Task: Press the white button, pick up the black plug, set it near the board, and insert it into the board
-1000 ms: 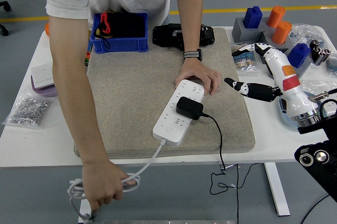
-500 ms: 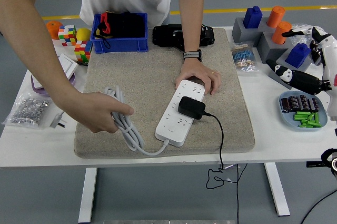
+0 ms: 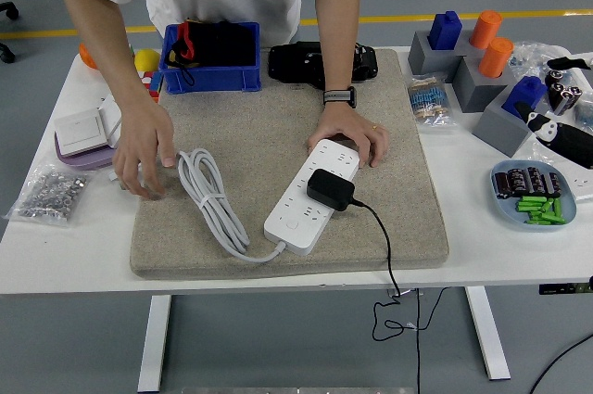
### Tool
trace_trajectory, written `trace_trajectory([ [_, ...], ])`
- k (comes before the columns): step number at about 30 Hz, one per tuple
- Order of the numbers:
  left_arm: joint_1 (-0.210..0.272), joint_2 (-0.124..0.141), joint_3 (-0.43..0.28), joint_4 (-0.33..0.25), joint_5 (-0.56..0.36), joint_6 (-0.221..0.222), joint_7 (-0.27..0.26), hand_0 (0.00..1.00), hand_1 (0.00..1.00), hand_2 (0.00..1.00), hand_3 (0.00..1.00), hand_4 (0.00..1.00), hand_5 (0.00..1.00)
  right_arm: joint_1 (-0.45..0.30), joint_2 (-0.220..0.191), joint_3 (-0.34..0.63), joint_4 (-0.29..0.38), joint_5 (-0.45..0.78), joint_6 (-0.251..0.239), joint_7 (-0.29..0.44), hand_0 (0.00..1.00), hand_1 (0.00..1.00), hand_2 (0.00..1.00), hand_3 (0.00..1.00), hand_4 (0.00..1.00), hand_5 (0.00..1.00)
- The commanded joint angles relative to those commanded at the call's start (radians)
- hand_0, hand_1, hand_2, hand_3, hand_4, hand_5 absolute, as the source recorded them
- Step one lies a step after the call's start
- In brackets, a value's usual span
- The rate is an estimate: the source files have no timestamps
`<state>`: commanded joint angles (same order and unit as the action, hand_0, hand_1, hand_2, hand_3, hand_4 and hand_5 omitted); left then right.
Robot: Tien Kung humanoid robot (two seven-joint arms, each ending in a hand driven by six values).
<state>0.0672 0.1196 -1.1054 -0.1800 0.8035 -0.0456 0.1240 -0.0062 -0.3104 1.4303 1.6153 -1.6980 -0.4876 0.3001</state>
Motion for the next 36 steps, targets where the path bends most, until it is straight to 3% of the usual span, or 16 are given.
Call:
trace_trajectory([
  [6,0.004,-0.002,0.000,0.000,-0.007,0.000,-0.006,0.705,0.664,0.585,0.675,0.666,0.257,-0.014,0.010,0.020,-0.030,0.001,0.015,-0.032,0.761,0.633,0.565,0.576,0.949,0.211],
  [13,0.010,0.000,-0.035,0.000,0.012,0.001,-0.002,0.705,0.663,0.584,0.674,0.665,0.257,-0.035,0.030,0.057,-0.047,0.003,0.106,-0.162,0.767,0.648,0.593,0.589,0.951,0.219],
  [14,0.011,0.001,-0.041,0.000,0.015,0.002,-0.001,0.705,0.663,0.584,0.674,0.665,0.259,-0.038,0.033,0.063,-0.049,0.005,0.121,-0.182,0.818,0.713,0.675,0.665,0.979,0.272],
  [18,0.013,0.003,-0.066,0.000,0.030,0.004,0.002,0.705,0.663,0.584,0.674,0.665,0.259,-0.049,0.045,0.081,-0.049,-0.004,0.165,-0.232,0.818,0.713,0.675,0.665,0.979,0.272],
  [20,0.012,0.004,-0.068,0.000,0.030,0.004,0.002,0.705,0.662,0.584,0.674,0.665,0.259,-0.052,0.050,0.088,-0.050,-0.007,0.179,-0.246,0.829,0.732,0.696,0.707,0.992,0.314],
  [29,0.000,0.003,-0.091,0.000,0.050,0.006,0.008,0.705,0.664,0.584,0.674,0.664,0.260,-0.066,0.072,0.128,-0.052,-0.017,0.214,-0.269,0.830,0.744,0.713,0.723,0.990,0.323],
  [34,-0.033,0.013,-0.155,0.000,0.132,0.017,0.046,0.705,0.664,0.584,0.675,0.665,0.260,-0.074,0.086,0.164,-0.043,-0.060,0.220,-0.264,0.832,0.747,0.719,0.725,0.981,0.313],
  [36,-0.044,0.015,-0.150,0.000,0.126,0.017,0.043,0.705,0.664,0.584,0.675,0.665,0.260,-0.075,0.091,0.180,-0.043,-0.067,0.226,-0.260,0.832,0.747,0.719,0.725,0.981,0.313],
])
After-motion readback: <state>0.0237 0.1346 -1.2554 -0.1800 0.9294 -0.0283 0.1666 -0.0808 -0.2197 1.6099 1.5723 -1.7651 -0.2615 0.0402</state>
